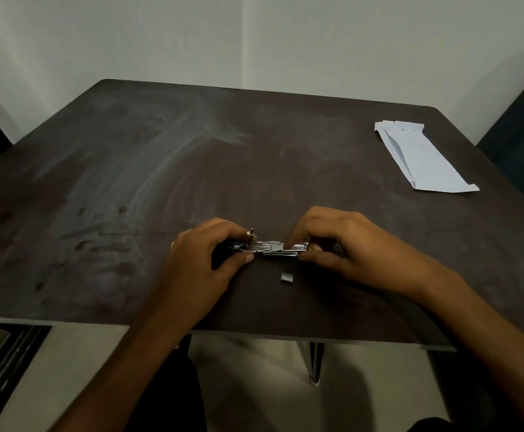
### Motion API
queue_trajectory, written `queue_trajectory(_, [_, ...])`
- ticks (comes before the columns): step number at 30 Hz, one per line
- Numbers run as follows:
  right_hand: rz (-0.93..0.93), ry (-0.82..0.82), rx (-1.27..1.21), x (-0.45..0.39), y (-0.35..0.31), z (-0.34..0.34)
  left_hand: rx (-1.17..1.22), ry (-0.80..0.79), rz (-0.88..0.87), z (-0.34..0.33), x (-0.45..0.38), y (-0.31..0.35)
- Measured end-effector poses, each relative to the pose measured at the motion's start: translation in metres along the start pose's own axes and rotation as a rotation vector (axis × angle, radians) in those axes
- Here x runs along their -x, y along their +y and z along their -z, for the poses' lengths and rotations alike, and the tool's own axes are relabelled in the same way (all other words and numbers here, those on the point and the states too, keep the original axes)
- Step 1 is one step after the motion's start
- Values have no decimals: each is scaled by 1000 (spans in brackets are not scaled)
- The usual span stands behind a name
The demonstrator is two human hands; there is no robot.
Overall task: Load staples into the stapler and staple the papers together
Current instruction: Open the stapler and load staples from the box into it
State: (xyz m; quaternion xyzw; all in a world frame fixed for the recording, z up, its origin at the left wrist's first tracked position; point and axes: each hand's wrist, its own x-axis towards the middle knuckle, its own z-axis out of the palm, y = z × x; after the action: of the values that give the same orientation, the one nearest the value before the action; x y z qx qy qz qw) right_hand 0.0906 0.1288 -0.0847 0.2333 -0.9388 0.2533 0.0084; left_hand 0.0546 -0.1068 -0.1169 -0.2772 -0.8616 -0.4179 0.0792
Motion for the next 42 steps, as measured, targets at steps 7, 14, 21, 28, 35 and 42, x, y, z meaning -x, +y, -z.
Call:
queue_trajectory(7, [10,-20,-40,-3,4,5,84,-16,43,-1,0,1])
queue_trajectory(14, [66,-109,-15,-7,5,8,103,-9,39,-1,0,-1])
queue_trajectory(21, [40,-47,-34,0,5,4,100,-6,33,-2,0,-2])
queue_trajectory(28, [42,31,-67,3,6,-1,114,25,63,-1,3,0])
queue_trajectory(35, [36,103,-21,9,6,-3,50,17,-9,0,3,6])
queue_trajectory(42, [-1,118,29,10,1,-2,25,12,-79,-2,2,6])
